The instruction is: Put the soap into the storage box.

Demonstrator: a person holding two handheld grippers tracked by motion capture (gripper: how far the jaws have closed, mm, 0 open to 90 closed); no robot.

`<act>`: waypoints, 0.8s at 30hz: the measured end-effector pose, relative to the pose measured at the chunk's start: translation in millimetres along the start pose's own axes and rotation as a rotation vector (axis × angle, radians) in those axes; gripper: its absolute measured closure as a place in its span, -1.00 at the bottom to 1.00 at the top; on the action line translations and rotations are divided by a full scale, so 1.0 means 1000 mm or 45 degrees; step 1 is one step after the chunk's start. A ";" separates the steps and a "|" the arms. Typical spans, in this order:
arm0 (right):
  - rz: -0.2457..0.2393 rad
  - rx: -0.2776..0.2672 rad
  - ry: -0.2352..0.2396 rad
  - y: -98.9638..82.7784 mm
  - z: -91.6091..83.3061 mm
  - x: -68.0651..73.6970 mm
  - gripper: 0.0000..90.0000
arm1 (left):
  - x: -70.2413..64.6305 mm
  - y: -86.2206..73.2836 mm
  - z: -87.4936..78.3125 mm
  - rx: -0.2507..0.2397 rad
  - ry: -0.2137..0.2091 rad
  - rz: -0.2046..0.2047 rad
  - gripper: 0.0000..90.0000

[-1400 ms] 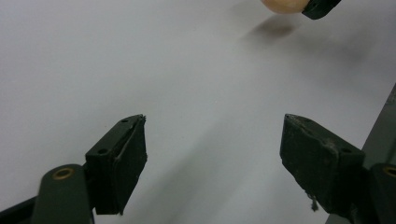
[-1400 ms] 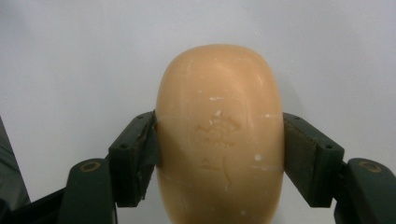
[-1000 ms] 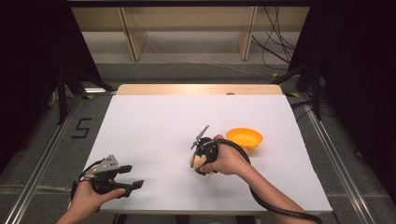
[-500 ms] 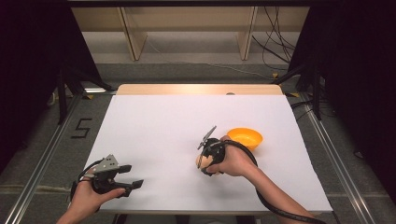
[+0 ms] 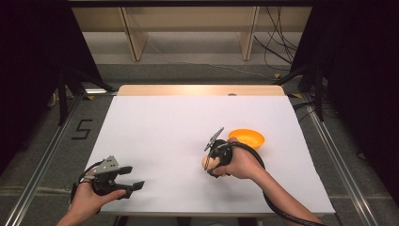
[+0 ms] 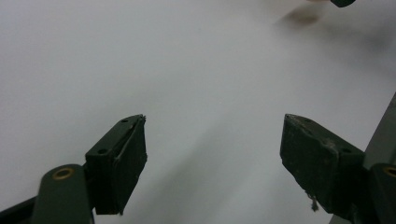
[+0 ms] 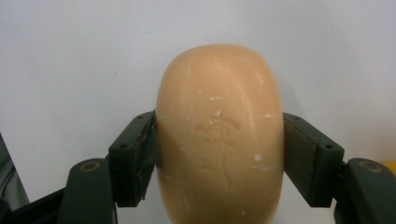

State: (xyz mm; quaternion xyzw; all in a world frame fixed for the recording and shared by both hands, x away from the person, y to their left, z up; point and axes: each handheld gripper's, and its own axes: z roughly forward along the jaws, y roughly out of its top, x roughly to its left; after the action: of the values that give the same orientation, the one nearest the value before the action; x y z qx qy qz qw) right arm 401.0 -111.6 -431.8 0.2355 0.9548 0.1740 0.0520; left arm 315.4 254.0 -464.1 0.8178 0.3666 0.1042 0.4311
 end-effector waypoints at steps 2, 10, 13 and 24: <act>0.012 -0.002 -0.004 -0.002 -0.001 0.000 -0.26 | 0.000 0.000 0.000 0.000 0.000 0.003 -0.50; 0.020 -0.002 0.010 -0.009 -0.004 -0.002 -0.26 | 0.000 0.000 0.000 0.001 0.001 0.003 -0.50; 0.030 0.000 0.007 -0.011 -0.006 -0.002 -0.26 | 0.000 0.000 0.000 0.000 0.001 0.003 -0.50; 0.028 0.002 0.003 -0.019 -0.010 -0.005 -0.26 | 0.001 0.000 0.000 0.001 0.003 0.003 -0.50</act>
State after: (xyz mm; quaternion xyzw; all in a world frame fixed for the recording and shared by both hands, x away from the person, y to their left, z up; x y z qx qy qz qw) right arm 395.3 -133.0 -429.8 0.2458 0.9523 0.1740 0.0490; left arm 316.1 254.3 -464.3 0.8184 0.3662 0.1057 0.4301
